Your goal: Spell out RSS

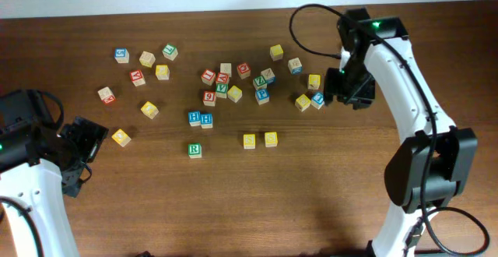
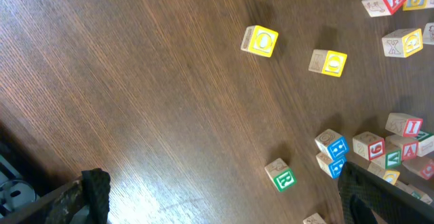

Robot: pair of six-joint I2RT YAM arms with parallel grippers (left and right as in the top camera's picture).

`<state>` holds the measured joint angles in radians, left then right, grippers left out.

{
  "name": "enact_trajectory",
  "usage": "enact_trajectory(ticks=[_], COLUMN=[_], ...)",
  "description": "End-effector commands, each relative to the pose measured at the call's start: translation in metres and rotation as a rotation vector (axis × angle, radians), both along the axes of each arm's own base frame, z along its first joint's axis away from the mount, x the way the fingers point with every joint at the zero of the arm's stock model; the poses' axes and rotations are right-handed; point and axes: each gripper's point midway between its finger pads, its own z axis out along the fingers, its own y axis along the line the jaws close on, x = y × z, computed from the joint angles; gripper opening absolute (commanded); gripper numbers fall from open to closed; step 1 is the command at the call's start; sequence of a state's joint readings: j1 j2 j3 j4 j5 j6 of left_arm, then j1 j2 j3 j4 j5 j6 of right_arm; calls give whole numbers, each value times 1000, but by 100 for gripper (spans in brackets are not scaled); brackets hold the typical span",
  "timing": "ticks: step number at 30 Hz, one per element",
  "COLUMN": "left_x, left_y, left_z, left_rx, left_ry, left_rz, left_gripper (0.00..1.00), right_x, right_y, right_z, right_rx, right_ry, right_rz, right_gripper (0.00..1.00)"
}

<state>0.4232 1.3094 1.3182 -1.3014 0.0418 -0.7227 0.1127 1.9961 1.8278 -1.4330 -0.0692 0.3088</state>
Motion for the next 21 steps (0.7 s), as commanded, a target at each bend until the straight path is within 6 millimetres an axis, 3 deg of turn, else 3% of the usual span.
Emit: enact_trajectory(ticks=[1, 2, 3, 5, 7, 10, 13, 15, 18, 20, 21], left_x=[3, 6, 0, 5, 22, 28, 37, 40, 42, 45, 49], left_y=[-2, -11, -21, -35, -65, -107, -149, -172, -183, -174, -170], left_z=[-1, 0, -2, 1, 6, -6, -43, -83, -117, -132, -140], left_rx=[-21, -73, -123, -168, -177, -205, -189, -90, 34, 145, 181], left_ry=[-13, -33, -9, -43, -121, -62, 84, 239, 359, 426, 446], left_rz=[5, -11, -24, -133, -408, -570, -742, -867, -949, -901, -896], left_gripper=[99, 99, 99, 99, 99, 99, 99, 99, 100, 93, 95], right_x=[-6, -5, -4, 0, 9, 10, 8, 6, 5, 5, 5], right_y=[-8, -8, -8, -8, -7, -6, -6, -6, -6, -6, -6], right_z=[-10, -14, -15, -15, -15, -15, -15, -16, -16, -16, -16], right_rx=[-7, -7, -7, -5, -1, 0, -1, -1, -2, -2, -2], right_ry=[20, 18, 13, -4, -40, -46, -37, -31, -25, -24, -24], right_rz=[7, 7, 7, 7, 6, 6, 9, 9, 9, 10, 10], right_gripper=[89, 98, 98, 98, 99, 98, 98, 98, 98, 98, 98])
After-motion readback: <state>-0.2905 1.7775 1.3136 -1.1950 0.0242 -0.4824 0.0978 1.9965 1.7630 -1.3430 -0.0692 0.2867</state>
